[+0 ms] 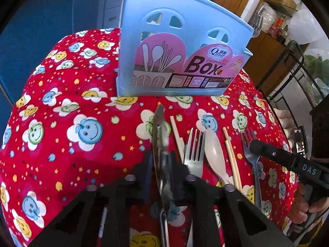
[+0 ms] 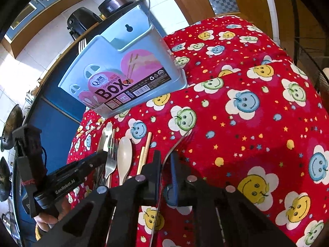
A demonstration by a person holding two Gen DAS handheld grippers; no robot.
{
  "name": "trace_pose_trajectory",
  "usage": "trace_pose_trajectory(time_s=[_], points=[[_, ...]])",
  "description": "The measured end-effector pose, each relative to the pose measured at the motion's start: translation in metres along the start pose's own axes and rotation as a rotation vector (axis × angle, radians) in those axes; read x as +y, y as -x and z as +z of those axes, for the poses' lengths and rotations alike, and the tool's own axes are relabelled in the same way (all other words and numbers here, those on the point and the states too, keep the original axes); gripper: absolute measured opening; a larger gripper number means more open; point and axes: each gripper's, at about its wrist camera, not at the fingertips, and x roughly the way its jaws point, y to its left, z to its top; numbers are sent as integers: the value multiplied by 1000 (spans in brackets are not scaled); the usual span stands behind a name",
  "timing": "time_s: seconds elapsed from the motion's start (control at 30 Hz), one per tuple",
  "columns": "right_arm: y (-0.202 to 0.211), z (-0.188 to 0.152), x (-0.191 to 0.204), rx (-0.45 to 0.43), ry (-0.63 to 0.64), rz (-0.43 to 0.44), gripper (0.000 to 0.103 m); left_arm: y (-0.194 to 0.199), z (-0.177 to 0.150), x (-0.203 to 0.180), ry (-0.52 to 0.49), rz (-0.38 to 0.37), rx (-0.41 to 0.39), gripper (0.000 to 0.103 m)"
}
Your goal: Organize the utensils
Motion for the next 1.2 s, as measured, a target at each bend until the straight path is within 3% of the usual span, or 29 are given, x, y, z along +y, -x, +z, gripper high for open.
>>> trace_pose_trajectory(time_s=[0.5,0.63,1.2], points=[[-17,6,5,58,6,17,17,-6,18,0,-17,-11,11,5],[-8,4,8,25,27,13,10,6,15,4,0,-43,-29,4],[63,-3,44,-191,105,128,5,101,11,-10,13,-115,-311,4]])
